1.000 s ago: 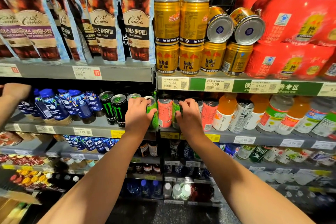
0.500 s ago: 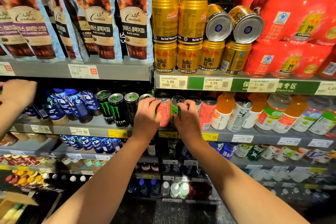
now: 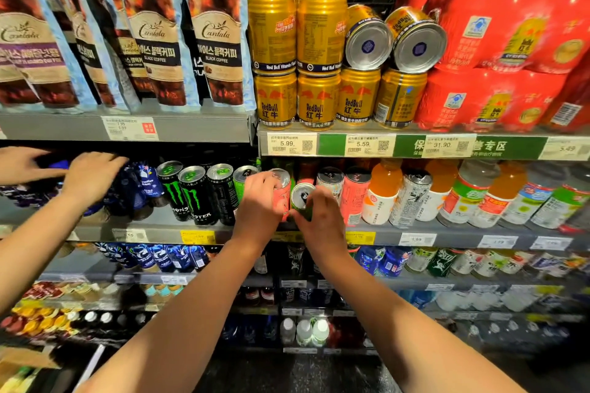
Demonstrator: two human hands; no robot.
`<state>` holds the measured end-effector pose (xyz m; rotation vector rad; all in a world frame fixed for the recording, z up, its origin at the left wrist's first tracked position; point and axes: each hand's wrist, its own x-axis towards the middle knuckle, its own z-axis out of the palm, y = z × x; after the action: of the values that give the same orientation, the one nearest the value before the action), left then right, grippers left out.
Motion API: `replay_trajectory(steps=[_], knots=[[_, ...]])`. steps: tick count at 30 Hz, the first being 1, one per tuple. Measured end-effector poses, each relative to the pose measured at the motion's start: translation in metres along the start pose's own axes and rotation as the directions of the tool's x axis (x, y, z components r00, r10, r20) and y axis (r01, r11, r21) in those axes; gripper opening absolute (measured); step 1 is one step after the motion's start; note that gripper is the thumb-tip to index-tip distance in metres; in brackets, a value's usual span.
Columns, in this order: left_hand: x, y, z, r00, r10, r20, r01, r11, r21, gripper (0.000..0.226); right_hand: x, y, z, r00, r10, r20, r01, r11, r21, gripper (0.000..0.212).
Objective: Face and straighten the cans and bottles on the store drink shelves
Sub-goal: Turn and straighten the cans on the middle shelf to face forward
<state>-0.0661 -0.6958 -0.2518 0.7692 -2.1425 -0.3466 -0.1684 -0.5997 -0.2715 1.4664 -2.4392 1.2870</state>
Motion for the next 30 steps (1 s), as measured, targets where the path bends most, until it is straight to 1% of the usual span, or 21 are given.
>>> replay_trajectory(steps=[1,3,5,7,9,10,12,13,14,17,20,23,27,30], knots=[[-0.002,0.001,0.001,1.0,-0.004,0.01,0.004,1.0,0.021,0.018,-0.002,0.0,0.0,1.0,0.025,0.016,-0.025,0.999,0.024,0.037],[-0.006,0.001,0.003,0.998,-0.051,0.046,0.048,0.997,0.064,0.023,-0.007,0.002,0.0,0.997,0.077,0.02,-0.078,0.992,0.097,0.036],[-0.011,0.0,0.006,0.991,-0.098,0.085,0.091,0.992,0.084,0.031,-0.011,0.003,-0.002,0.989,0.145,0.022,-0.146,0.966,0.213,0.043],[-0.014,0.0,0.005,0.985,-0.14,0.097,0.135,0.989,0.055,0.04,-0.014,0.004,-0.005,0.984,0.177,0.021,-0.174,0.933,0.314,0.054],[-0.015,0.007,0.001,0.974,-0.217,0.063,0.22,0.975,-0.031,0.055,-0.015,0.006,-0.007,0.981,0.194,0.013,-0.184,0.904,0.387,0.063],[-0.015,0.011,-0.001,0.962,-0.271,0.047,0.273,0.959,-0.077,0.068,-0.015,0.008,-0.007,0.979,0.205,0.01,-0.191,0.891,0.412,0.066],[-0.017,0.014,-0.001,0.936,-0.35,0.039,0.352,0.927,-0.128,0.089,-0.015,0.011,-0.006,0.975,0.221,0.016,-0.208,0.89,0.406,0.066],[-0.019,0.013,0.001,0.928,-0.369,0.044,0.372,0.919,-0.129,0.091,-0.014,0.012,-0.004,0.975,0.222,0.018,-0.212,0.9,0.38,0.063],[-0.021,0.01,0.004,0.918,-0.393,0.058,0.397,0.91,-0.115,0.088,-0.014,0.012,-0.004,0.975,0.223,0.017,-0.214,0.909,0.358,0.061],[-0.029,0.006,0.01,0.885,-0.456,0.093,0.464,0.881,-0.093,0.062,-0.014,0.014,-0.004,0.973,0.229,0.004,-0.217,0.917,0.334,0.059],[-0.032,0.017,0.008,0.864,-0.501,0.051,0.5,0.842,-0.201,0.057,-0.016,0.014,-0.002,0.963,0.267,0.034,-0.26,0.893,0.367,0.064],[-0.037,0.024,0.003,0.836,-0.549,-0.023,0.515,0.798,-0.313,0.048,-0.016,0.015,-0.001,0.955,0.292,0.044,-0.287,0.881,0.377,0.071],[-0.046,0.024,-0.012,0.797,-0.589,-0.13,0.516,0.777,-0.361,0.063,-0.007,0.013,-0.002,0.957,0.286,0.047,-0.281,0.877,0.39,0.066],[-0.048,0.027,-0.026,0.783,-0.592,-0.189,0.469,0.762,-0.445,0.058,0.004,0.007,-0.007,0.973,0.228,0.029,-0.222,0.895,0.387,0.06]])
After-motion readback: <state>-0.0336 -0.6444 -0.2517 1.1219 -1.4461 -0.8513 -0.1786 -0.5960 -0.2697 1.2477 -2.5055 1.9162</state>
